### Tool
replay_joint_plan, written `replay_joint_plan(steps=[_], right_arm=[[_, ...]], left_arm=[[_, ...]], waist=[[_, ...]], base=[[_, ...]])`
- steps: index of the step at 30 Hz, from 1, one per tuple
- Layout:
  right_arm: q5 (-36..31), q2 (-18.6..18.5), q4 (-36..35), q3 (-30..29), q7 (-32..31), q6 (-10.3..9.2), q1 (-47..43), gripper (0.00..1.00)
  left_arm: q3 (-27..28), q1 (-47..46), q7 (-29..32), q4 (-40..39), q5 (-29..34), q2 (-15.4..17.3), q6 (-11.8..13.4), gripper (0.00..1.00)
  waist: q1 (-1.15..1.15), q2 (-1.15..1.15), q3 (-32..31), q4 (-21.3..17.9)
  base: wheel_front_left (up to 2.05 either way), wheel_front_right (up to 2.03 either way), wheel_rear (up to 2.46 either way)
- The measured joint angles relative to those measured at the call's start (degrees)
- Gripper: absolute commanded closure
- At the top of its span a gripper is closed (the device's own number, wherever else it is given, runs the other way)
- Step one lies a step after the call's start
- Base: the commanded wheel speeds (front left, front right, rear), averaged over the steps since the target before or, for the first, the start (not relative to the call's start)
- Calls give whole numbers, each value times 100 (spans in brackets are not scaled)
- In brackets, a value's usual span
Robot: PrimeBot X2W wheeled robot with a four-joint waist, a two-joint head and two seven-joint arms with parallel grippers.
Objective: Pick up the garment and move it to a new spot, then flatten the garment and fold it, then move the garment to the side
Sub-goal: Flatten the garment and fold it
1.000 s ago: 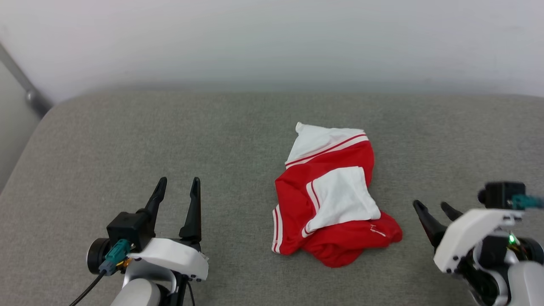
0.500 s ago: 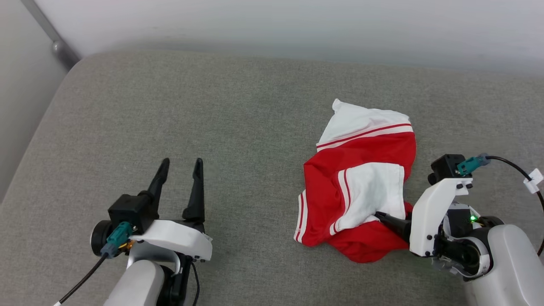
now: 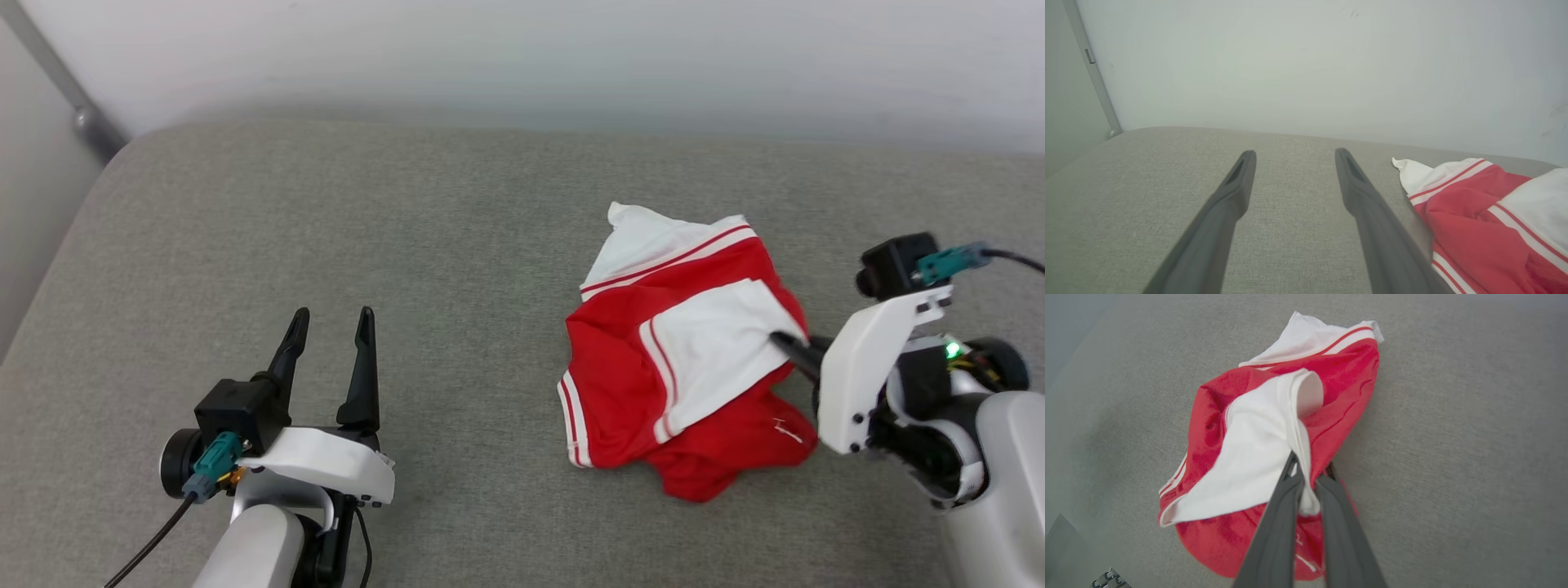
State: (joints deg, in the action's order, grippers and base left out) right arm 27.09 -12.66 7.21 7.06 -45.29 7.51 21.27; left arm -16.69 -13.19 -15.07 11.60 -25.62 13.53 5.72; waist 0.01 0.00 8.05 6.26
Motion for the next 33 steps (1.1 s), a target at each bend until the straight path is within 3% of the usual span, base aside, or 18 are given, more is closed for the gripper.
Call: replay_joint_plan(steps=[5,10,19,20,21,22,27,33], right_arm=[[-309,-201,-274,-400,16,0,70,100],[-627,-348,-320,-1222,-116,0,-238,100],[-958,41,416,-2536,261,-1,-1261,100],[-959,134,539,-2607,434,-1,-1312,93],[-985,207,656,-2638,588,0,-1360,54],[-1038,252,777,-2636,755,0,-1408,0],[-1154,370,933,-2564,1873,0,-1400,0],[-1631,416,610,-2638,3319,-1,-1294,0]], left_arm=[[19,26,0,-1,20,14,-11,0],[24,70,0,-1,18,29,0,0],[22,95,21,-22,3,76,33,0],[25,97,26,-23,-13,87,34,0],[30,99,27,-32,-27,97,36,0],[27,99,30,-41,-27,105,40,0],[26,107,78,-58,-30,151,66,0],[9,163,130,-89,-33,202,93,0]], waist=[[0,0,-76,-222],[0,0,-105,-441],[0,0,-34,-713],[0,0,-30,-738],[0,0,-24,-761],[0,0,-14,-780],[-1,0,-19,-847],[0,0,-144,-872]], base=[[0,0,0],[0,0,0],[0,0,0],[0,0,0],[0,0,0],[0,0,0],[0,0,0],[0,0,0]])
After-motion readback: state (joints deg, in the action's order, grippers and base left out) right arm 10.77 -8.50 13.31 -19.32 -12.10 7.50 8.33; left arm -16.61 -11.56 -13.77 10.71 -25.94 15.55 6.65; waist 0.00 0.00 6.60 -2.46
